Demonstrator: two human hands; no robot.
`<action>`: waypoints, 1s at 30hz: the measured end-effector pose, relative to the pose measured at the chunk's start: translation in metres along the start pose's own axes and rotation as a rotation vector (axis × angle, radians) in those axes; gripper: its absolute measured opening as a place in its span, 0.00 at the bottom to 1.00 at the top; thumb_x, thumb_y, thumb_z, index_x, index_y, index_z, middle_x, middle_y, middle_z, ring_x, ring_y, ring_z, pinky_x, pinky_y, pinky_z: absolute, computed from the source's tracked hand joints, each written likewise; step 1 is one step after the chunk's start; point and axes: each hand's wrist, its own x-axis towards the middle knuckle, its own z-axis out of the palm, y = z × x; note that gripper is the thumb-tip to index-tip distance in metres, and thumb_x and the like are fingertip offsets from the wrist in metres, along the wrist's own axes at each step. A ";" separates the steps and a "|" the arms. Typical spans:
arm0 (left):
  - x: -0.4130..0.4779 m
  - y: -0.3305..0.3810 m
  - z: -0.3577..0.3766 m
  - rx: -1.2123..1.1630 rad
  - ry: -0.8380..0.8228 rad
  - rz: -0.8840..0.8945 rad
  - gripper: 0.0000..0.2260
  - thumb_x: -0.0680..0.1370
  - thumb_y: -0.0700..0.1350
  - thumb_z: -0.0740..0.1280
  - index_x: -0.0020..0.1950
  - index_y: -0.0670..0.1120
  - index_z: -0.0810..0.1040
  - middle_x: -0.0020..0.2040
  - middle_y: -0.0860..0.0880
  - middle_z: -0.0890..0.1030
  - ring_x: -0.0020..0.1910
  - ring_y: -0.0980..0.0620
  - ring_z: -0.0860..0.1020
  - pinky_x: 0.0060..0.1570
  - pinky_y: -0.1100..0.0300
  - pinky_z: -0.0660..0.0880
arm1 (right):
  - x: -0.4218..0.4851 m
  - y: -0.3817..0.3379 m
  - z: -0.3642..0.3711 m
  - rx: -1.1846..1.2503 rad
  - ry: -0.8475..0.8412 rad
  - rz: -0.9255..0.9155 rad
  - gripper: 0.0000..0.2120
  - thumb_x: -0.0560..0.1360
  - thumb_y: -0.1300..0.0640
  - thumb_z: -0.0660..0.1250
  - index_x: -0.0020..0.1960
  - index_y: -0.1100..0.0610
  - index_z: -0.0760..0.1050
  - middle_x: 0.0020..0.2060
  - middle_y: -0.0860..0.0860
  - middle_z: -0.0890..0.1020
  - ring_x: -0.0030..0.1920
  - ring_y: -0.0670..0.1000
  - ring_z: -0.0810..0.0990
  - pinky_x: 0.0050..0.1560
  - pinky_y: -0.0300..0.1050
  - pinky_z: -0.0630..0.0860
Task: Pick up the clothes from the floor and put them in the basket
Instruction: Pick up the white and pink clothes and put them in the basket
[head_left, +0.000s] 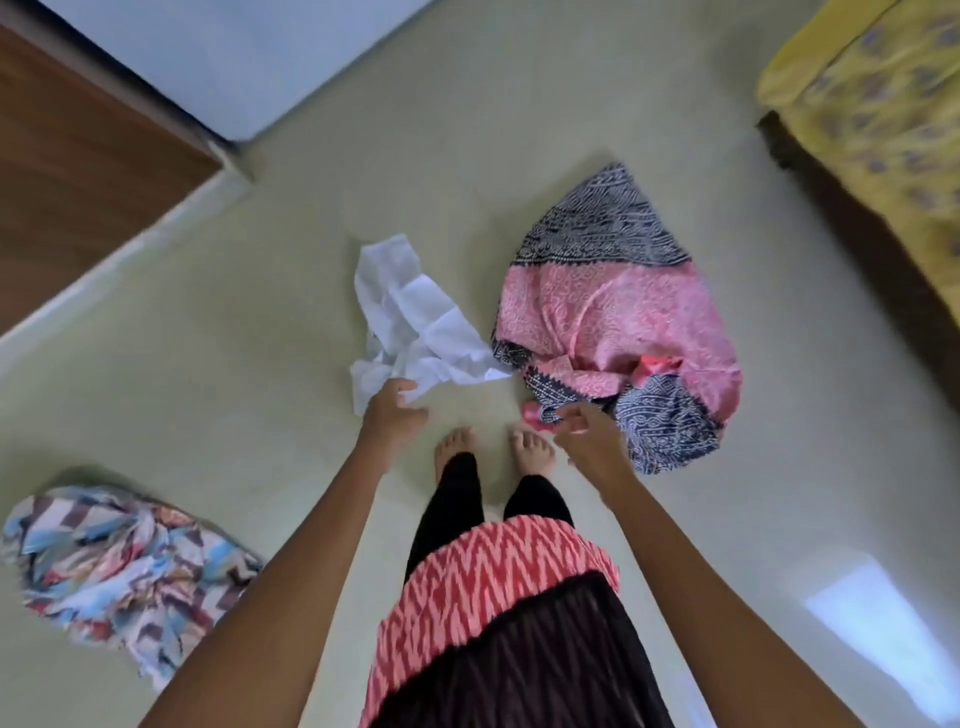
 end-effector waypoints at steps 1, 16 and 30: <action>0.029 -0.003 0.004 0.006 0.010 -0.001 0.23 0.72 0.38 0.70 0.66 0.42 0.70 0.63 0.40 0.73 0.55 0.42 0.76 0.51 0.49 0.76 | 0.026 -0.001 0.008 -0.038 -0.004 -0.016 0.09 0.72 0.64 0.64 0.52 0.58 0.74 0.43 0.52 0.79 0.46 0.55 0.77 0.46 0.47 0.71; 0.325 -0.069 0.079 0.340 0.188 -0.068 0.47 0.70 0.42 0.73 0.78 0.47 0.44 0.73 0.37 0.64 0.70 0.39 0.68 0.67 0.48 0.66 | 0.285 0.075 0.108 -0.862 0.418 -0.459 0.34 0.65 0.67 0.67 0.69 0.53 0.64 0.67 0.59 0.69 0.66 0.64 0.68 0.65 0.67 0.64; 0.303 -0.016 0.180 0.270 -0.061 0.125 0.17 0.67 0.52 0.71 0.46 0.39 0.80 0.42 0.44 0.80 0.44 0.45 0.80 0.46 0.51 0.76 | 0.358 0.089 -0.001 -0.261 0.413 0.208 0.42 0.72 0.62 0.67 0.77 0.57 0.45 0.64 0.67 0.70 0.62 0.65 0.73 0.59 0.50 0.72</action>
